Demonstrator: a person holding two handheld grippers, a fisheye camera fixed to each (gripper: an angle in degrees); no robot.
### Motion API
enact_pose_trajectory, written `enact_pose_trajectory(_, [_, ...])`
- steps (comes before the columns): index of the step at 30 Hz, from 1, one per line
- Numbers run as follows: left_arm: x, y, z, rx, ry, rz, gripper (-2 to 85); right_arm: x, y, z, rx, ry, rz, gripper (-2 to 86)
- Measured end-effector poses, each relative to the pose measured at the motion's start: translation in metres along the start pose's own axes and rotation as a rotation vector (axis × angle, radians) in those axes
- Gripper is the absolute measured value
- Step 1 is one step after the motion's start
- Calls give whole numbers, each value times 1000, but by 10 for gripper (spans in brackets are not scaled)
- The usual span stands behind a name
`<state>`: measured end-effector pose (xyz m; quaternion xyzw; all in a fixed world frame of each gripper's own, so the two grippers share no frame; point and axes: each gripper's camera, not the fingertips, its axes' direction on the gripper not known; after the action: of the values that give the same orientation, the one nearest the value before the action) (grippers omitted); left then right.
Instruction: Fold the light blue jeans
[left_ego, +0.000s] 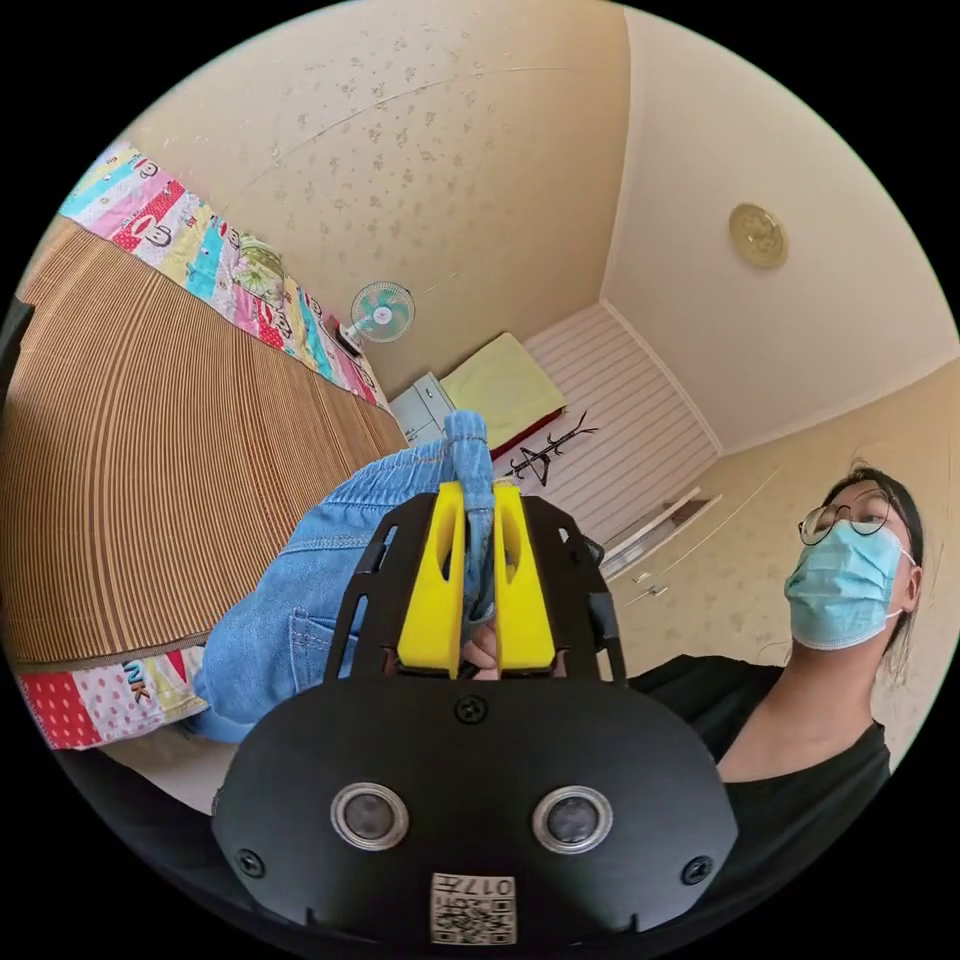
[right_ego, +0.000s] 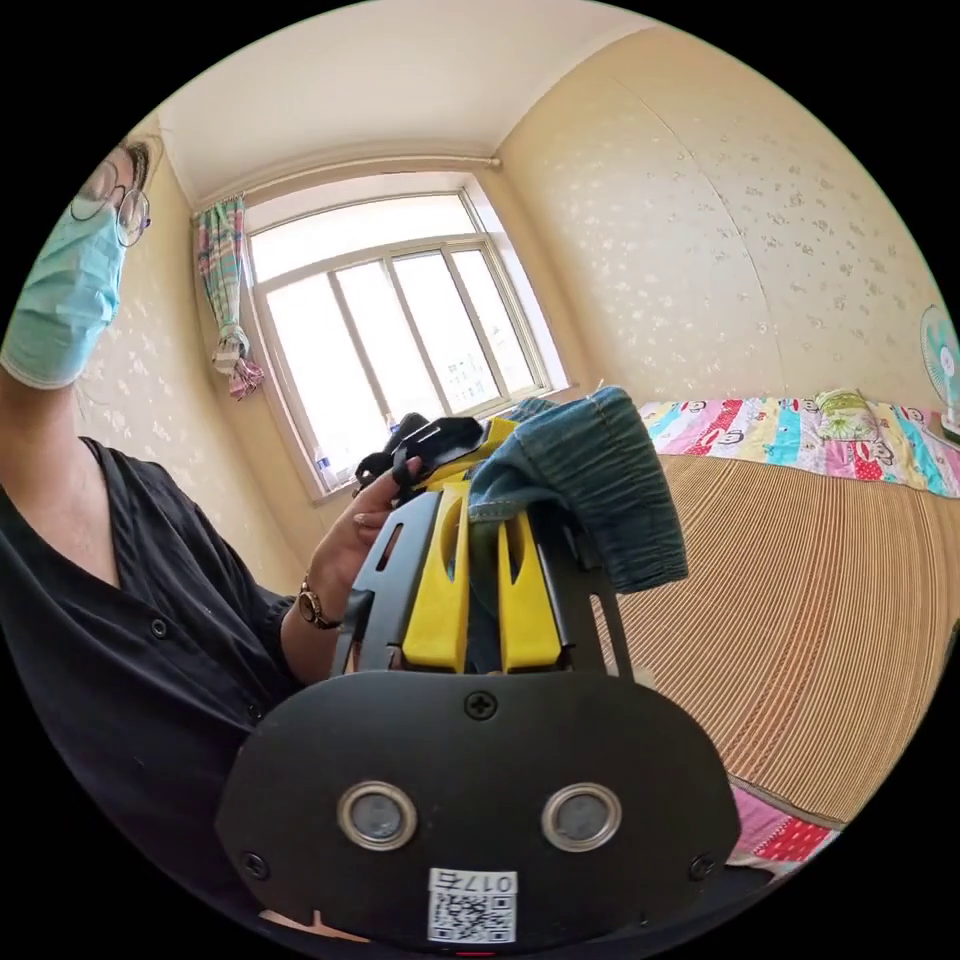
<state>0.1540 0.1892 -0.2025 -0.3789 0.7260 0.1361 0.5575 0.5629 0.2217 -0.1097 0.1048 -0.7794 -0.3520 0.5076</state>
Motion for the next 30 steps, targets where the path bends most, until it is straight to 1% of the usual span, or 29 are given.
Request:
enact_pose_trajectory(3, [31, 2, -42, 131, 13, 183, 45, 26, 12, -32, 89, -119, 53, 3])
enact_pose_trajectory(4, [45, -2, -61, 146, -26, 256, 44, 35, 14, -53, 133, -137, 56, 3])
enact_pose_trajectory(6, [64, -6, -87, 159, -82, 344, 43, 44, 11, -92, 201, -110, 58, 4])
enact_pose_trajectory(8, [87, -8, -107, 168, -82, 445, 42, 40, 0, -132, 267, -95, 22, 6])
enact_pose_trajectory(9, [105, -8, -110, 135, -34, 541, 42, 25, -12, -151, 284, -104, -52, 8])
enact_pose_trajectory(10, [123, -6, -108, 122, -18, 608, 42, 4, -25, -159, 273, -69, -110, 10])
enact_pose_trajectory(11, [131, -4, -106, 132, -37, 624, 42, -8, -31, -160, 267, -22, -124, 12])
enact_pose_trajectory(13, [153, 1, -97, 218, -197, 633, 41, -50, -50, -151, 241, 257, -168, 17])
enact_pose_trajectory(14, [155, 0, -93, 240, -232, 634, 41, -57, -54, -146, 233, 331, -178, 18])
enact_pose_trajectory(15, [156, -10, -82, 272, -286, 630, 40, -64, -64, -134, 217, 467, -202, 20])
enact_pose_trajectory(16, [153, -38, -64, 265, -327, 614, 40, -58, -80, -119, 203, 583, -207, 23])
enact_pose_trajectory(17, [150, -60, -53, 250, -350, 600, 40, -50, -92, -112, 189, 623, -206, 24])
enact_pose_trajectory(19, [132, -183, 2, 168, -462, 574, 45, 12, -171, -78, 131, 730, -231, 32])
enact_pose_trajectory(20, [124, -220, 17, 154, -498, 565, 47, 34, -198, -70, 125, 762, -239, 35])
enact_pose_trajectory(22, [80, -355, 65, 113, -605, 503, 71, 137, -316, -32, 105, 929, -220, 60])
enact_pose_trajectory(23, [69, -377, 71, 112, -628, 490, 74, 166, -344, -24, 87, 961, -184, 66])
enact_pose_trajectory(24, [44, -410, 81, 60, -686, 429, 80, 215, -385, -9, 9, 1004, -101, 74])
enact_pose_trajectory(25, [17, -429, 87, -12, -743, 327, 86, 256, -407, 2, -69, 1046, 13, 77])
enact_pose_trajectory(27, [-27, -426, 92, -75, -788, 223, 109, 292, -404, 12, -91, 1052, 130, 77])
enact_pose_trajectory(29, [-78, -394, 96, -142, -777, 204, 110, 316, -377, 28, -120, 988, 160, 78])
enact_pose_trajectory(30, [-117, -360, 100, -197, -766, 199, 104, 329, -346, 43, -171, 923, 155, 78])
